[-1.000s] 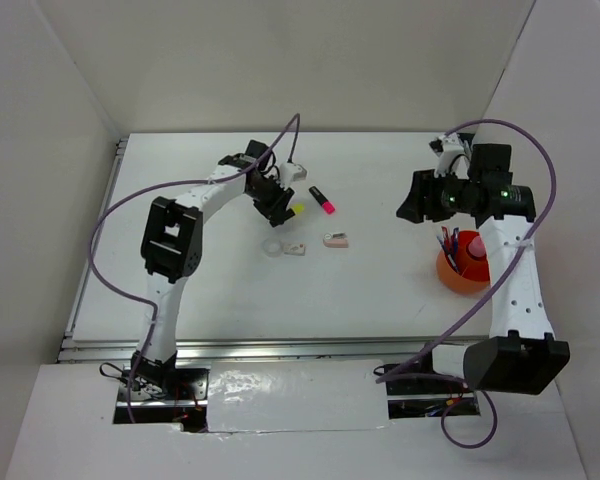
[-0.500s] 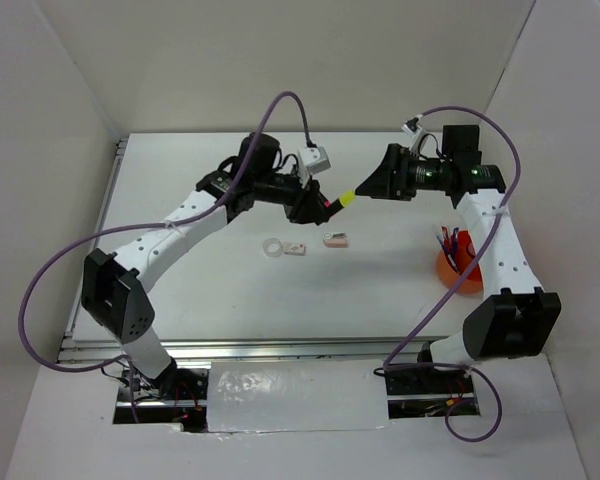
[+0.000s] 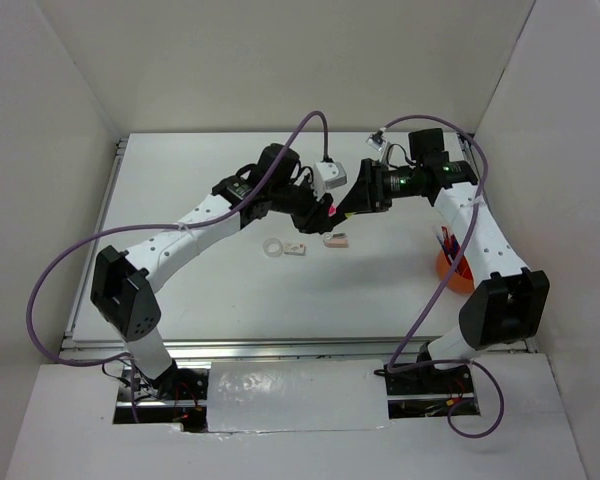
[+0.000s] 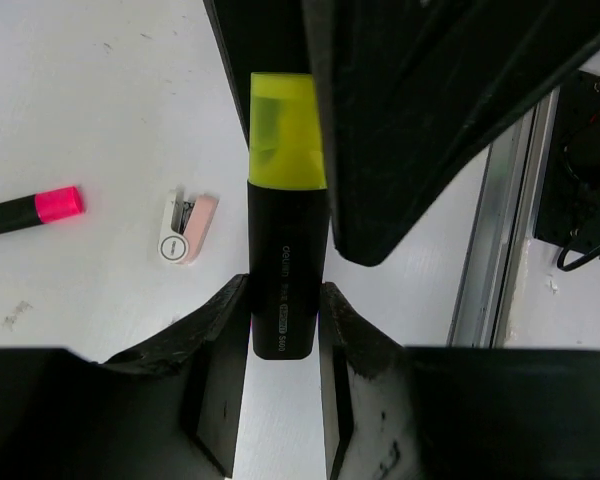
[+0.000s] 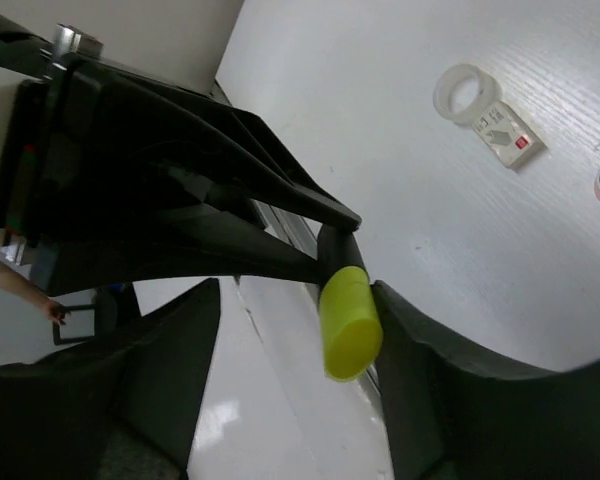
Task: Sort the stationery into containers
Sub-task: Pick up the pen from the center of the board.
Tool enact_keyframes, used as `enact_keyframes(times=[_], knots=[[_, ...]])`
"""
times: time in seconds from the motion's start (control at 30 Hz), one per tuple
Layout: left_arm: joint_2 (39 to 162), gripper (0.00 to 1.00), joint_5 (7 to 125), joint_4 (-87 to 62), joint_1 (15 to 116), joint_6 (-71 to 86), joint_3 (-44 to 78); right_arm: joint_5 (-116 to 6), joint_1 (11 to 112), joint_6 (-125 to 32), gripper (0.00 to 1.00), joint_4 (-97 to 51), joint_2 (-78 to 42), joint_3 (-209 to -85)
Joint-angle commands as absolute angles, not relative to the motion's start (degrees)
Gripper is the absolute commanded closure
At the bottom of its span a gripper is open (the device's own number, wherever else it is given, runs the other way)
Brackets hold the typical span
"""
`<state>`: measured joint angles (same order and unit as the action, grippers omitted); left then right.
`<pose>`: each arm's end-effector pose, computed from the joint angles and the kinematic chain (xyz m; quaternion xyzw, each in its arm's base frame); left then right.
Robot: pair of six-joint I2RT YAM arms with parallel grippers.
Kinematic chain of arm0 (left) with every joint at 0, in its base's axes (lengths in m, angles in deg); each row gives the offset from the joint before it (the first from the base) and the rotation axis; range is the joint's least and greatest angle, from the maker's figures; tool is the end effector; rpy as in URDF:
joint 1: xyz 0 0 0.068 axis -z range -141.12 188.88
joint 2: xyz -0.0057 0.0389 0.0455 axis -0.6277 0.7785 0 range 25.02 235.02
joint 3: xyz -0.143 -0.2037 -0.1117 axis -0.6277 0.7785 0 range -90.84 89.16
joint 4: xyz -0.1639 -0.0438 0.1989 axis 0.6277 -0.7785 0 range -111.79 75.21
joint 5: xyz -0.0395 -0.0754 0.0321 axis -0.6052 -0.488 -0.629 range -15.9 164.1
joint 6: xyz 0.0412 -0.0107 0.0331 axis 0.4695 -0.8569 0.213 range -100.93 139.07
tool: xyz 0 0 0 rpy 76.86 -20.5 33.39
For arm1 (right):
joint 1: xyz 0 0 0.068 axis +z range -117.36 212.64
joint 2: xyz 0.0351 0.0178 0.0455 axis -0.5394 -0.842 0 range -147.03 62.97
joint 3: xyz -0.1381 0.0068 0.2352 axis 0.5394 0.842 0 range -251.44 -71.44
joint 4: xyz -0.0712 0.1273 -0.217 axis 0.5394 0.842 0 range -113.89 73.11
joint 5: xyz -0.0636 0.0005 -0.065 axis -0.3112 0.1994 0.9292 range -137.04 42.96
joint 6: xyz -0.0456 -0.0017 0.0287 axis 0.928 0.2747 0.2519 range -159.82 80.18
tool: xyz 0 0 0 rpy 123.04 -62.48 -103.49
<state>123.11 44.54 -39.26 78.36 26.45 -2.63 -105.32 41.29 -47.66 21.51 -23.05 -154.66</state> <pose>0.2955 -0.2662 0.3539 0.4499 0.7211 -0.3453 0.3979 0.3030 0.0767 0.3557 -0.1794 0.8147 0.4949 0.2432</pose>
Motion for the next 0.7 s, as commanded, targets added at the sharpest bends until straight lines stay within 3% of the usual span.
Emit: enact_keyframes(times=[0.0,0.13,0.17,0.23,0.27,0.33,0.37,0.4,0.43,0.67], knots=[[122.6,1.00,46.5,-37.5,79.0,28.3,-4.4,-106.4,41.3,-44.5,0.36,26.7,-23.8,-154.7],[122.2,1.00,46.7,-37.4,79.0,28.6,-3.8,-105.5,39.2,-45.7,0.57,24.6,-22.6,-153.7],[122.1,1.00,46.8,-37.3,79.0,28.6,-3.7,-104.9,38.6,-46.1,0.69,24.4,-22.6,-153.5],[122.0,1.00,46.7,-37.5,79.0,28.7,-3.7,-104.3,37.1,-45.9,0.81,24.7,-22.5,-154.1],[122.1,0.92,46.7,-37.7,79.0,28.7,-3.8,-103.9,36.5,-44.7,0.92,25.6,-22.6,-154.6],[122.1,0.70,46.9,-38.1,79.1,28.8,-4.1,-103.6,34.9,-42.9,1.00,28.8,-23.3,-156.4],[122.3,0.39,47.1,-39.0,79.1,28.9,-4.4,-103.2,34.3,-40.6,1.00,30.1,-23.5,-157.1],[122.4,0.25,48.4,-39.5,79.1,28.9,-5.0,-102.7,33.7,-38.6,1.00,32.9,-23.5,-158.0],[122.6,0.02,49.7,-39.8,79.2,28.8,-5.0,-101.7,33.0,-37.1,1.00,34.9,-23.6,-159.8],[123.1,0.01,53.3,-44.2,77.2,28.5,-5.7,-73.4,30.9,-20.2,1.00,46.6,-13.3,-160.6]])
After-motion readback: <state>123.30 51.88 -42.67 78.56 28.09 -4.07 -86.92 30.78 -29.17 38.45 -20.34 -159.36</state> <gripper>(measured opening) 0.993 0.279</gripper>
